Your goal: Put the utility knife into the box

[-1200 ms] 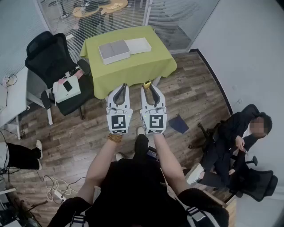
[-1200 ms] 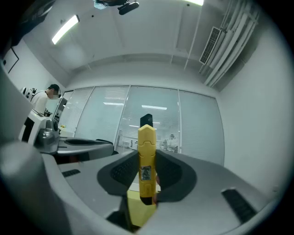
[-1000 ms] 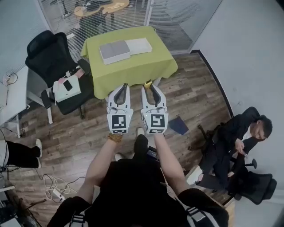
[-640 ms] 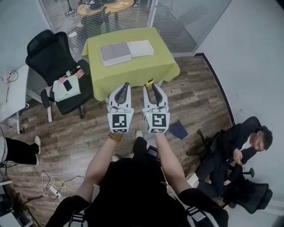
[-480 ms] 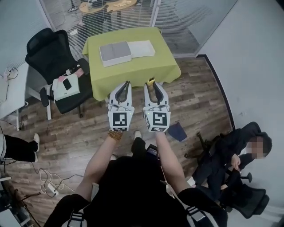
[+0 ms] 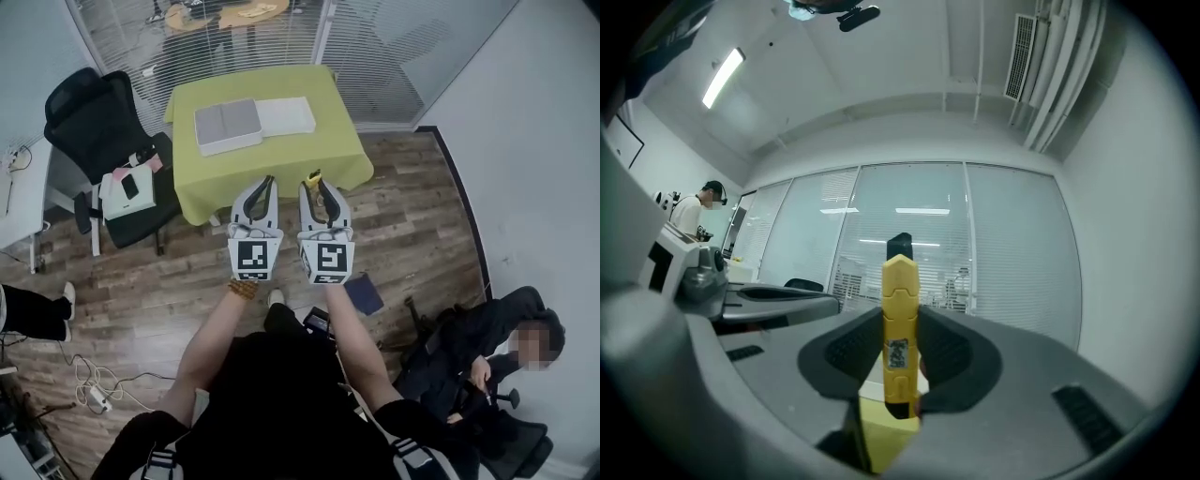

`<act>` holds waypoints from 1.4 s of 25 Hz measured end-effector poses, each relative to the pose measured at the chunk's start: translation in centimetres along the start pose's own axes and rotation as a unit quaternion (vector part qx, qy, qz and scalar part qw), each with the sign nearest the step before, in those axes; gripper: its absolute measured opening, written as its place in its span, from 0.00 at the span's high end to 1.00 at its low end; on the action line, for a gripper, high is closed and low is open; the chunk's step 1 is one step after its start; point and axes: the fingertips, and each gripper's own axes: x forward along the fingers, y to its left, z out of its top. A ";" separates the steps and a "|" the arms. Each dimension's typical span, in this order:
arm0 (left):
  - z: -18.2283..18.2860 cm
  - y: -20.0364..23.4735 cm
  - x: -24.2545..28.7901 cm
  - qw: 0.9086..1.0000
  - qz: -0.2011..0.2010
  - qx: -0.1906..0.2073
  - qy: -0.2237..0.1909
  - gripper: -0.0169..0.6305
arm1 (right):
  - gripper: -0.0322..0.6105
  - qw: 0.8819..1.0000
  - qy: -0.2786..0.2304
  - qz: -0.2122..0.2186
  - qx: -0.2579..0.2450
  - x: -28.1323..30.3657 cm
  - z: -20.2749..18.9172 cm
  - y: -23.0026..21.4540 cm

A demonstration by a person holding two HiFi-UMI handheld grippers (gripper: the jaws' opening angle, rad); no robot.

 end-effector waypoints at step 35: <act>-5.0 -2.2 16.9 1.000 -0.017 -0.007 0.006 0.95 | 0.78 1.000 0.005 -0.005 0.001 10.7 -4.3 -13.0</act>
